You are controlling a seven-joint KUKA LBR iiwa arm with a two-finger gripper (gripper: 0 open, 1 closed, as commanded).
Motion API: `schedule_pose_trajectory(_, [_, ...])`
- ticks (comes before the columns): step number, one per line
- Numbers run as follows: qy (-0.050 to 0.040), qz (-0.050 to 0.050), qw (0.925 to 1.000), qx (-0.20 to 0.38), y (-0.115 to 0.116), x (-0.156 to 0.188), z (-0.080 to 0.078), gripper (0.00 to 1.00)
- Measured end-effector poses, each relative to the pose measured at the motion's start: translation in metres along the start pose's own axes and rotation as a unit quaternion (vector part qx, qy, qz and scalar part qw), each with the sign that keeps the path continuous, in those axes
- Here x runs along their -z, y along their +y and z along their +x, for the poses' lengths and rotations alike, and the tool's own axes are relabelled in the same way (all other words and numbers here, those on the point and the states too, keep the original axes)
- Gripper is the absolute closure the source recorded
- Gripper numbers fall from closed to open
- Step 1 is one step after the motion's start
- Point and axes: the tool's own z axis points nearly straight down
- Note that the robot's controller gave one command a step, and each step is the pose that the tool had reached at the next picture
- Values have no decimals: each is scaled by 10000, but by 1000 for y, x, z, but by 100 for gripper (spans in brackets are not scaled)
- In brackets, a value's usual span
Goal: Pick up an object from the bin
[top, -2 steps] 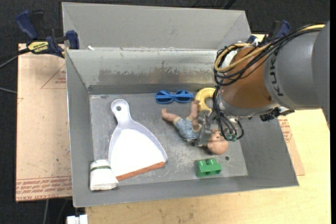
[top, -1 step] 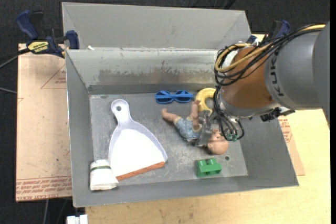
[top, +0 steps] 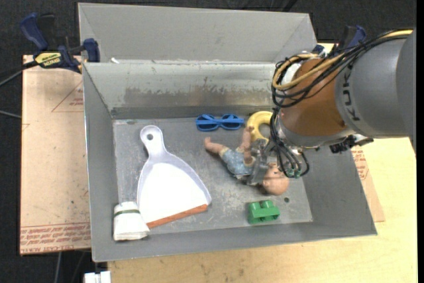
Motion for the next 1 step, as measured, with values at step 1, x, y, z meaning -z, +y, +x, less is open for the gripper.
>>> schedule_pose_trajectory(1, [-11,-2,10000,5,0,11,-1,100])
